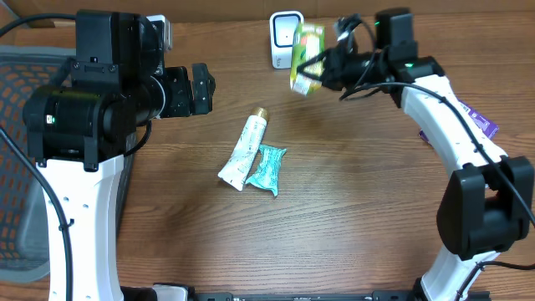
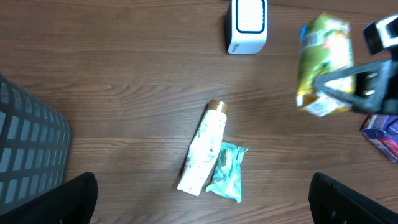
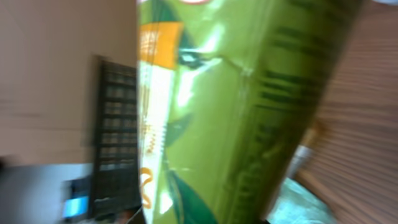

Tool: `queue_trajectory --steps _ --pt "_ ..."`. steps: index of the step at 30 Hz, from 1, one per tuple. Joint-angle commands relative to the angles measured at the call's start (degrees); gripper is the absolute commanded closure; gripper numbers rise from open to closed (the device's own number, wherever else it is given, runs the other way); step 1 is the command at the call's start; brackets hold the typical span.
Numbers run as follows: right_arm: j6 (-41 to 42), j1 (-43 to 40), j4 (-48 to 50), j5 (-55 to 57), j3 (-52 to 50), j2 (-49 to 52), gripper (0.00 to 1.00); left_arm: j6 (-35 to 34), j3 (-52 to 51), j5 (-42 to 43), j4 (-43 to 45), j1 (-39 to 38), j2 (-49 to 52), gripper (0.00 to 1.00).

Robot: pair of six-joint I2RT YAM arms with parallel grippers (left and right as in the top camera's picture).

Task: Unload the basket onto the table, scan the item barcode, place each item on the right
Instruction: 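Carry the green pouch up toward the white scanner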

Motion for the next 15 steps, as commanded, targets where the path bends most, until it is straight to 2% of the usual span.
queue_trajectory --steps 1,7,11,15 --pt "-13.77 3.15 -5.38 18.08 9.31 -1.16 0.96 1.09 0.52 -0.20 0.04 -0.07 0.33 0.01" --pt "-23.71 8.85 -17.18 43.12 25.20 -0.39 0.97 1.07 0.52 -0.20 0.07 -0.07 0.33 0.01" --pt "-29.86 12.74 -15.39 57.90 28.96 -0.13 0.97 1.07 0.52 -0.20 0.04 -0.07 0.33 0.00" --pt "-35.67 14.49 -11.82 66.23 28.94 2.19 0.97 1.09 0.52 -0.20 0.04 -0.07 0.33 0.00"
